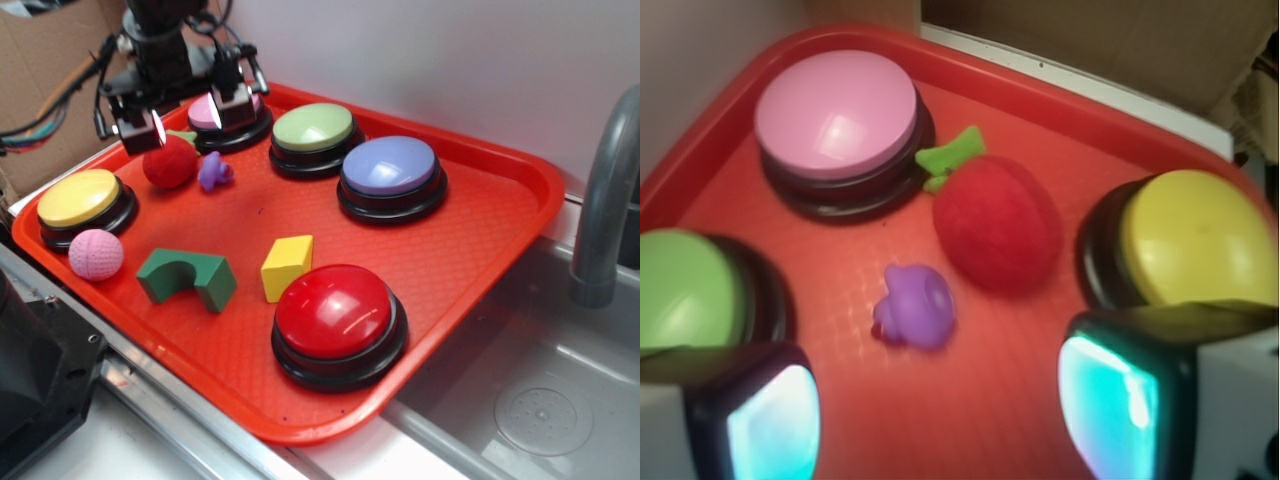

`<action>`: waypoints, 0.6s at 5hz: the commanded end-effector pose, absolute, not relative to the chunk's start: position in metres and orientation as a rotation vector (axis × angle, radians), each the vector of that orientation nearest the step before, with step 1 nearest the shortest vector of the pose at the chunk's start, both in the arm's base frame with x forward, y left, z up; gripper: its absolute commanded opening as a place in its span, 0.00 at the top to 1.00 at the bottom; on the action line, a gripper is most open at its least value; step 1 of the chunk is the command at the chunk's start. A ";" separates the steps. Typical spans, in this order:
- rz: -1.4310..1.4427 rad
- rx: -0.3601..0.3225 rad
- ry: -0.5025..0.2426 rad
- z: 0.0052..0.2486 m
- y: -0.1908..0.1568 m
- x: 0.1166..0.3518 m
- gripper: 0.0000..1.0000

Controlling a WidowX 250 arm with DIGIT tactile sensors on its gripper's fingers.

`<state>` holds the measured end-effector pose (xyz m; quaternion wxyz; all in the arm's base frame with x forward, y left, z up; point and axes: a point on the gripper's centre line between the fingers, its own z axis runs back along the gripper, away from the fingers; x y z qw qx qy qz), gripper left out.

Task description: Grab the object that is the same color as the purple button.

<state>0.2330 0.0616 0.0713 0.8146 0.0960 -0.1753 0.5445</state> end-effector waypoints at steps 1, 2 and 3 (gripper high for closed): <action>1.315 0.131 -0.482 0.054 0.087 0.238 0.00; 1.360 0.106 -0.481 0.039 0.089 0.244 0.00; 1.368 0.072 -0.439 0.026 0.091 0.253 0.00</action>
